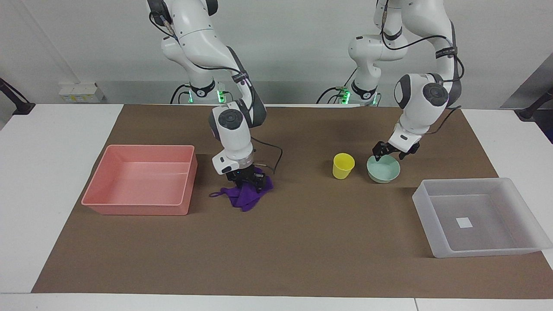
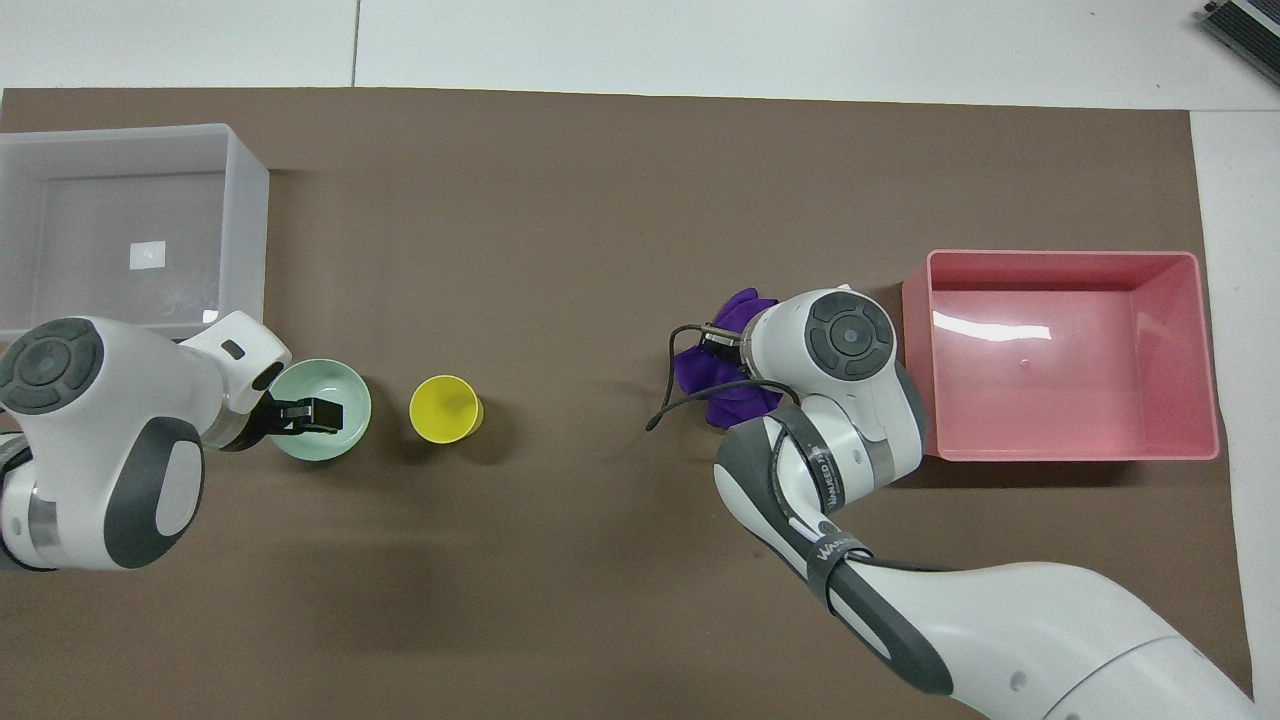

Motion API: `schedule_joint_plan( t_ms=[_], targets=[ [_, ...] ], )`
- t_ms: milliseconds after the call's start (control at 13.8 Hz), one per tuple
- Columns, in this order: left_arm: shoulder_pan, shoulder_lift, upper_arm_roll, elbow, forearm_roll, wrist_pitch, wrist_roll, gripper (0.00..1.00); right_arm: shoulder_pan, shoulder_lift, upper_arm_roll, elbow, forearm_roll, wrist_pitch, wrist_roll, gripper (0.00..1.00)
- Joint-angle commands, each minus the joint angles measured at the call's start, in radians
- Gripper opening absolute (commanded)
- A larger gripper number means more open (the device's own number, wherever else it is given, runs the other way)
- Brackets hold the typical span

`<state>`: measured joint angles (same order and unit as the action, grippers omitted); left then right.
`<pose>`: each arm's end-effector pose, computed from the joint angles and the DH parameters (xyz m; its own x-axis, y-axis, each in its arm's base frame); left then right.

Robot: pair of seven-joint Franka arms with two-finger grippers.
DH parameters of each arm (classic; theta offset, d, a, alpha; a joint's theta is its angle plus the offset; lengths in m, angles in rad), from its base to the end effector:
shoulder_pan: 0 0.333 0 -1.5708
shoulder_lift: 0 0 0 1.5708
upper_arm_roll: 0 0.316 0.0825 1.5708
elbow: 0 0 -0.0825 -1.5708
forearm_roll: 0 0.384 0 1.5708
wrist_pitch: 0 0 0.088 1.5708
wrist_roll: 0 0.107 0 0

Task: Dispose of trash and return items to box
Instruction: 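Grasp the purple cloth with the right gripper while the left gripper grasps the bowl, then carry the cloth to the tray while the left gripper lifts the bowl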

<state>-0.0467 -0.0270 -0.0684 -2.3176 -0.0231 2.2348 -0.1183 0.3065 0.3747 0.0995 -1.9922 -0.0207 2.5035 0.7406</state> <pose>0.4956 -0.0580 0.3482 0.9982 0.0177 -0.0574 0.0183 -0.9998 0.0088 0.5722 0.2433 0.2872 0.9415 -0.3257 0.0873 -0.3159 -0.9425 -0.1094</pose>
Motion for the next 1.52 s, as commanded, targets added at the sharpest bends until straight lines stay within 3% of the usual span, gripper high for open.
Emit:
schedule_joint_plan(
  t_ms=[0, 72, 145, 361, 795, 1084, 1301, 1446],
  targets=[
    [0.007, 0.039, 0.006, -0.016, 0.006, 0.052, 0.005, 0.82, -0.006, -0.031, 0.002, -0.030, -0.001, 0.018, -0.007, 0.00],
    [0.005, 0.047, 0.006, -0.014, 0.008, 0.058, 0.005, 0.68, -0.020, -0.046, 0.002, -0.025, -0.001, -0.001, -0.007, 0.00],
    [0.005, 0.048, 0.006, -0.014, 0.008, 0.060, 0.005, 0.45, -0.039, -0.074, 0.002, -0.022, -0.001, -0.055, -0.018, 0.00],
    [0.007, 0.055, 0.007, -0.009, 0.009, 0.054, 0.014, 0.01, -0.075, -0.218, -0.006, -0.010, -0.001, -0.227, -0.024, 0.00],
    [0.016, 0.041, 0.015, 0.044, 0.011, -0.041, 0.022, 0.00, -0.272, -0.424, -0.003, -0.013, 0.001, -0.388, -0.081, 0.00],
    [0.105, 0.053, 0.012, 0.263, -0.014, -0.298, 0.097, 0.00, -0.410, -0.484, -0.003, -0.022, 0.002, -0.520, -0.197, 0.00],
    [0.110, 0.084, 0.015, 0.458, -0.043, -0.482, 0.111, 0.00, -0.461, -0.468, -0.003, -0.033, 0.013, -0.464, -0.233, 0.00],
    [0.128, 0.149, 0.016, 0.594, -0.032, -0.501, 0.114, 0.00, -0.465, -0.450, -0.003, -0.063, 0.015, -0.402, -0.233, 0.00]
  ],
)
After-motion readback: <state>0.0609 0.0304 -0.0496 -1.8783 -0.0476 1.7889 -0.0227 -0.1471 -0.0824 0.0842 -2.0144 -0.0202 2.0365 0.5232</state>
